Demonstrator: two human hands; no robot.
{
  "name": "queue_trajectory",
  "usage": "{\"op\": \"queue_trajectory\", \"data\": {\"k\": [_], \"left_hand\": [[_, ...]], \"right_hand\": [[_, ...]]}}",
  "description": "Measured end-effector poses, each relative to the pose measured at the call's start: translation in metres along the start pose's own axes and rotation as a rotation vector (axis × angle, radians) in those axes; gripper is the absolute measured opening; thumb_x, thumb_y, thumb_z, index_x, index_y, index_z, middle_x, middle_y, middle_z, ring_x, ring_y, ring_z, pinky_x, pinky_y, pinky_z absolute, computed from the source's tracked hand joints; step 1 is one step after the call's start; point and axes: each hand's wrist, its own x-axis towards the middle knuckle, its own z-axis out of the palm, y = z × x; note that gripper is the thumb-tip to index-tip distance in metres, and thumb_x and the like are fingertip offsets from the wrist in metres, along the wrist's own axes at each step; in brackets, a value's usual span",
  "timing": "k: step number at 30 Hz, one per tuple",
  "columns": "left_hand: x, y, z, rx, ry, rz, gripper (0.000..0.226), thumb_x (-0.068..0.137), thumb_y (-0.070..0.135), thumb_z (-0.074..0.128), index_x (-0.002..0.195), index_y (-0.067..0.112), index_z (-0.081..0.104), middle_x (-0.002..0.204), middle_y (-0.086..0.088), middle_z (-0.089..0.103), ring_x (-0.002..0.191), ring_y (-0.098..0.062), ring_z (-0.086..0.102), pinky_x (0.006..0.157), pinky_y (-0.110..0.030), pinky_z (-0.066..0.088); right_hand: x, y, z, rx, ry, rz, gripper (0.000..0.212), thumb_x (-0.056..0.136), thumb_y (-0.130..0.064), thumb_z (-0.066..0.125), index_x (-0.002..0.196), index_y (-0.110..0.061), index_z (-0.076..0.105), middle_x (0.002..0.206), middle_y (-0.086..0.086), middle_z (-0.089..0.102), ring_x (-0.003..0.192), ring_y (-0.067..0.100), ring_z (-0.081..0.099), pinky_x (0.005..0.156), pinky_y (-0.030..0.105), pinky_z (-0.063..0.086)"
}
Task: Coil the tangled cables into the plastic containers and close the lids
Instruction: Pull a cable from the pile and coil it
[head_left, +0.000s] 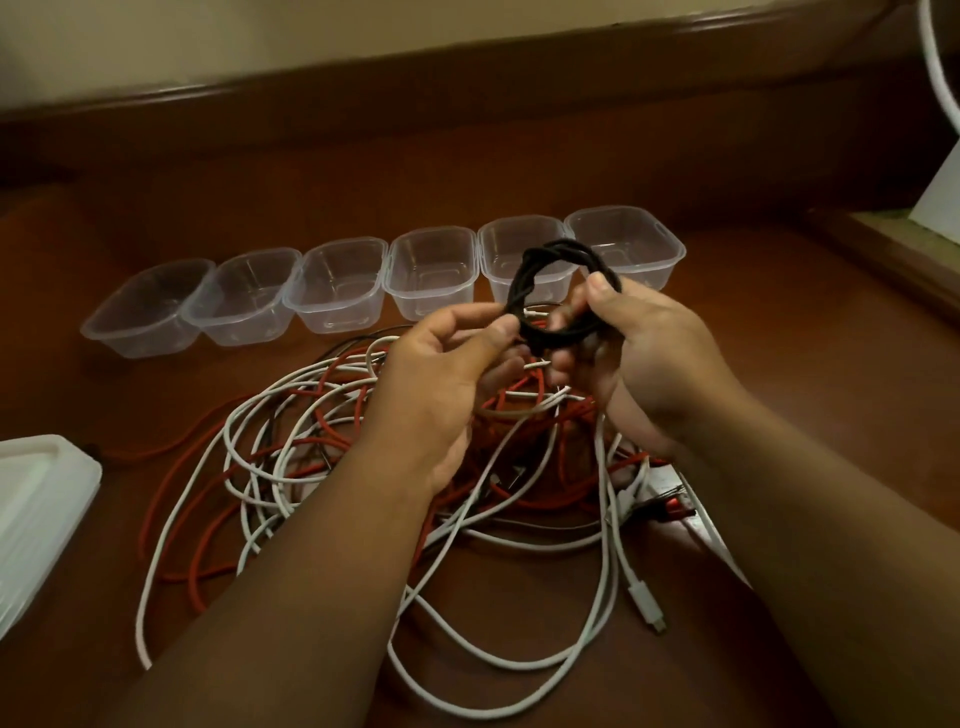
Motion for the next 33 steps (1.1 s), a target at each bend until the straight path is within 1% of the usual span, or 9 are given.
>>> {"op": "queue_trajectory", "data": {"k": [5, 8, 12, 15, 18, 21, 25, 28, 33], "left_hand": [[-0.001, -0.001, -0.001, -0.112, 0.014, -0.013, 0.010, 0.079, 0.008, 0.071, 0.088, 0.007, 0.067, 0.096, -0.013, 0.074, 0.093, -0.019, 0.073, 0.077, -0.023, 0.059], [-0.003, -0.002, 0.000, -0.079, 0.019, -0.010, 0.014, 0.080, -0.002, 0.069, 0.085, 0.008, 0.062, 0.093, -0.013, 0.074, 0.089, -0.021, 0.074, 0.067, -0.021, 0.057], [-0.007, -0.001, 0.003, -0.118, -0.043, -0.020, 0.023, 0.085, -0.011, 0.060, 0.080, 0.010, 0.054, 0.079, -0.007, 0.074, 0.076, -0.016, 0.074, 0.058, -0.019, 0.054], [-0.008, -0.001, 0.005, -0.141, -0.050, -0.019, 0.023, 0.086, -0.012, 0.057, 0.090, 0.010, 0.054, 0.079, -0.004, 0.074, 0.074, -0.015, 0.073, 0.060, -0.021, 0.055], [-0.006, 0.000, 0.005, -0.144, -0.022, -0.001, 0.021, 0.090, -0.007, 0.058, 0.099, 0.012, 0.056, 0.082, -0.004, 0.074, 0.075, -0.014, 0.073, 0.059, -0.023, 0.054], [-0.007, 0.000, 0.006, -0.029, -0.009, 0.035, 0.017, 0.095, 0.004, 0.057, 0.107, 0.016, 0.056, 0.083, -0.001, 0.075, 0.081, -0.015, 0.073, 0.067, -0.031, 0.057], [-0.006, -0.006, 0.006, 0.219, 0.047, 0.115, 0.020, 0.099, 0.013, 0.056, 0.117, 0.022, 0.057, 0.082, 0.006, 0.075, 0.096, -0.015, 0.071, 0.095, -0.049, 0.053], [-0.008, -0.007, 0.006, 0.329, 0.064, 0.182, 0.020, 0.100, 0.017, 0.055, 0.117, 0.028, 0.056, 0.079, 0.011, 0.074, 0.089, -0.003, 0.069, 0.088, -0.034, 0.050], [-0.013, -0.006, 0.004, 0.496, 0.023, 0.272, 0.026, 0.101, 0.020, 0.054, 0.122, 0.035, 0.049, 0.089, 0.009, 0.075, 0.090, 0.004, 0.068, 0.078, -0.019, 0.047]], "right_hand": [[0.003, 0.008, 0.001, -0.228, -0.002, 0.017, 0.029, 0.106, -0.025, 0.039, 0.091, -0.011, 0.059, 0.086, 0.007, 0.069, 0.079, 0.024, 0.068, 0.078, 0.040, 0.058], [0.005, 0.011, 0.001, -0.597, 0.057, -0.037, 0.027, 0.106, -0.033, 0.037, 0.095, -0.023, 0.059, 0.090, 0.007, 0.068, 0.082, 0.023, 0.068, 0.077, 0.041, 0.057], [0.004, 0.011, 0.003, -0.644, 0.040, -0.061, 0.023, 0.106, -0.036, 0.035, 0.100, -0.027, 0.055, 0.097, 0.009, 0.070, 0.081, 0.029, 0.070, 0.078, 0.051, 0.060], [0.003, 0.010, 0.003, -0.637, 0.010, -0.052, 0.020, 0.107, -0.034, 0.034, 0.113, -0.029, 0.052, 0.096, 0.008, 0.070, 0.074, 0.025, 0.071, 0.067, 0.041, 0.061], [0.004, 0.010, 0.000, -0.543, 0.010, -0.009, 0.025, 0.107, -0.035, 0.036, 0.110, -0.028, 0.059, 0.094, 0.007, 0.071, 0.067, 0.016, 0.066, 0.061, 0.031, 0.053], [0.003, 0.008, 0.000, -0.437, 0.018, 0.074, 0.029, 0.106, -0.036, 0.037, 0.102, -0.020, 0.061, 0.079, 0.007, 0.069, 0.057, 0.015, 0.060, 0.053, 0.029, 0.048], [0.001, 0.007, 0.002, -0.531, 0.012, 0.083, 0.029, 0.106, -0.040, 0.035, 0.102, -0.022, 0.057, 0.069, 0.002, 0.062, 0.051, 0.010, 0.052, 0.052, 0.024, 0.044], [0.001, 0.007, 0.001, -0.641, -0.005, 0.081, 0.028, 0.104, -0.046, 0.035, 0.109, -0.026, 0.054, 0.073, 0.000, 0.058, 0.055, 0.006, 0.050, 0.051, 0.021, 0.042], [-0.002, 0.002, -0.001, -0.462, -0.179, 0.095, 0.025, 0.097, -0.049, 0.049, 0.111, -0.028, 0.054, 0.064, -0.002, 0.047, 0.049, 0.006, 0.039, 0.047, 0.023, 0.033]]}}
